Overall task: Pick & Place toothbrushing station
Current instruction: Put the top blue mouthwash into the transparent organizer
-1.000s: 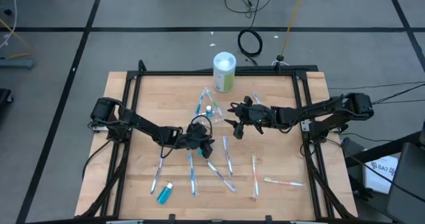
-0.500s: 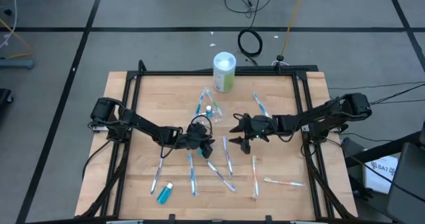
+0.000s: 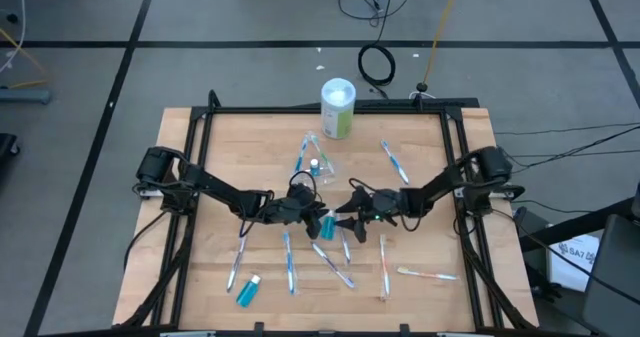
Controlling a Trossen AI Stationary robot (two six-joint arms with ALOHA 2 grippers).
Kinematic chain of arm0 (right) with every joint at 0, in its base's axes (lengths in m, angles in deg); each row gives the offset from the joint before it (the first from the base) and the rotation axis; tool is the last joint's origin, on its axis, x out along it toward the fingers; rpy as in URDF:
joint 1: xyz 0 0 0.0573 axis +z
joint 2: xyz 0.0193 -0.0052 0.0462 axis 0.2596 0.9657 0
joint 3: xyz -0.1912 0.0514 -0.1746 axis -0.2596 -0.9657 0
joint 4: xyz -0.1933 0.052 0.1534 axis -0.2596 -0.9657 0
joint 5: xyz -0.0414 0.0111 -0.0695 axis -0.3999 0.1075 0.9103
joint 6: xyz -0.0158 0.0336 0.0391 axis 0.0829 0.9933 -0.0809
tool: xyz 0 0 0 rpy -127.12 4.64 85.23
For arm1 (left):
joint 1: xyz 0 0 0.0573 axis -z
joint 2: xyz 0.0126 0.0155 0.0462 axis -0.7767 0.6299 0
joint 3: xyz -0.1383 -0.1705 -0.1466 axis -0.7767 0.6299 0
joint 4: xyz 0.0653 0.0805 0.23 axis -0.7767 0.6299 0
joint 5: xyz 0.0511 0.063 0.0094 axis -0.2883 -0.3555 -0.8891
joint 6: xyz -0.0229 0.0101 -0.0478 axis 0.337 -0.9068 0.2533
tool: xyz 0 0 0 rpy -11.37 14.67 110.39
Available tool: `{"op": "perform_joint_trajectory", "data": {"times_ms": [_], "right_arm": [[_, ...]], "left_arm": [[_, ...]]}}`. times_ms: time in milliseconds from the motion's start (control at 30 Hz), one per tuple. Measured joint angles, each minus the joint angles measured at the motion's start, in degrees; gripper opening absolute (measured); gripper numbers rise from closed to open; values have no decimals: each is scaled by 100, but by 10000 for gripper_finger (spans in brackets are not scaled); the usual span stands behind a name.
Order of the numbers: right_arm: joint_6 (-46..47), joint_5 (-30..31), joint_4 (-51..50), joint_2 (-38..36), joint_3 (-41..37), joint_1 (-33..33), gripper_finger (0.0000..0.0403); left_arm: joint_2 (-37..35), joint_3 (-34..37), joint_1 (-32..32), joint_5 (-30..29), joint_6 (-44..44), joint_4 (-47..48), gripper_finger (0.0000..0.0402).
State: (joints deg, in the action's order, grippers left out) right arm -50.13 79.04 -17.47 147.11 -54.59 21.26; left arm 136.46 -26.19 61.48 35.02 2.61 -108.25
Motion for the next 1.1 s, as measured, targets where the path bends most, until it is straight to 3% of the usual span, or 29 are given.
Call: {"op": "perform_joint_trajectory", "data": {"times_ms": [300,500,700,900,1100], "right_arm": [[-224,-15,114,321,219,-21,212],[-1116,-56,-774,-64,219,68,212],[-2403,233,-1822,-569,211,397,212],[-3236,892,-1762,-507,217,558,212],[-3847,1045,-1523,-278,226,591,212]], "left_arm": [[0,0,0,600,-167,147,108],[1,0,78,832,84,698,114],[2,0,13,1047,192,754,182],[20,0,-52,1092,937,530,268],[290,-22,-22,1091,1543,439,299]]}}
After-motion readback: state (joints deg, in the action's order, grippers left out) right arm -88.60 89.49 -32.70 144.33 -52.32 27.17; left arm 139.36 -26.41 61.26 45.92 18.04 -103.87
